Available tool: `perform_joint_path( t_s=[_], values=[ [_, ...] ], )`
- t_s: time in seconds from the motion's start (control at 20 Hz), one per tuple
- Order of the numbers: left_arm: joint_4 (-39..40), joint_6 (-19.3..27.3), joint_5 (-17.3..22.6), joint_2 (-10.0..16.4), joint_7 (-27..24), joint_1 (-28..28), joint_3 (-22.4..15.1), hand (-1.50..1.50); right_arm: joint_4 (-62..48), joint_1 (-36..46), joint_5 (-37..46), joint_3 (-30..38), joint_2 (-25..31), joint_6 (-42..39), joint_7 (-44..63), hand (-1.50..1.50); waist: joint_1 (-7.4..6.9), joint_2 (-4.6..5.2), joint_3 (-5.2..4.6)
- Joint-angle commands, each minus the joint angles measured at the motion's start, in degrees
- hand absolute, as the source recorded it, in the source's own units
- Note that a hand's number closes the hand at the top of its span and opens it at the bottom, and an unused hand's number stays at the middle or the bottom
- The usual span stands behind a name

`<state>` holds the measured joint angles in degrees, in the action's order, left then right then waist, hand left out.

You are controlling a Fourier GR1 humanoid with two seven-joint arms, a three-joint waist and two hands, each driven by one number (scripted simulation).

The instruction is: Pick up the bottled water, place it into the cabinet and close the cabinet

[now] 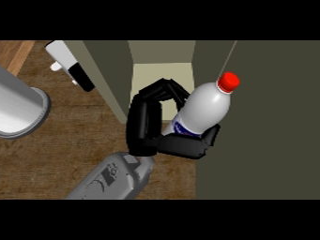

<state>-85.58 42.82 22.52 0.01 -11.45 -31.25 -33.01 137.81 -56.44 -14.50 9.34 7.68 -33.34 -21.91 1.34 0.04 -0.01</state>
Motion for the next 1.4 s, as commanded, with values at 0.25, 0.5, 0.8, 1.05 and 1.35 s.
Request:
perform_joint_path(
  t_s=[0.25, 0.5, 0.8, 1.05, 1.35],
  values=[
    [13.9, 5.3, 1.9, 0.0, 0.9, -13.7, 2.8, 1.5, 6.8, 2.2, -7.6, 2.0, 0.6, 2.0, 6.6, -1.5, -0.32, 0.31, -0.02],
    [24.6, 0.7, 4.8, 0.0, -3.2, -17.0, 6.7, 1.5, 6.5, -0.3, -7.8, 4.0, 0.9, -1.0, 4.0, -1.5, 0.74, 0.35, -0.04],
    [32.0, -1.0, 3.5, 0.0, -8.9, -15.2, 7.0, 1.5, 6.4, -1.1, -10.1, 4.6, 0.4, -1.2, 4.7, -1.5, 0.65, 0.32, -0.05],
    [35.9, -0.4, 7.2, 0.0, -7.6, -20.4, 9.3, 1.5, 5.4, -0.3, -8.4, 4.1, -0.3, -2.6, 4.5, -1.5, 0.59, 0.18, -0.03],
    [45.7, -4.8, 11.3, 0.0, -16.4, -21.5, 14.4, 1.5, 3.7, 2.2, -11.2, 5.6, 1.4, -2.2, 5.5, -1.5, 1.02, 0.65, -0.06]
  ],
)
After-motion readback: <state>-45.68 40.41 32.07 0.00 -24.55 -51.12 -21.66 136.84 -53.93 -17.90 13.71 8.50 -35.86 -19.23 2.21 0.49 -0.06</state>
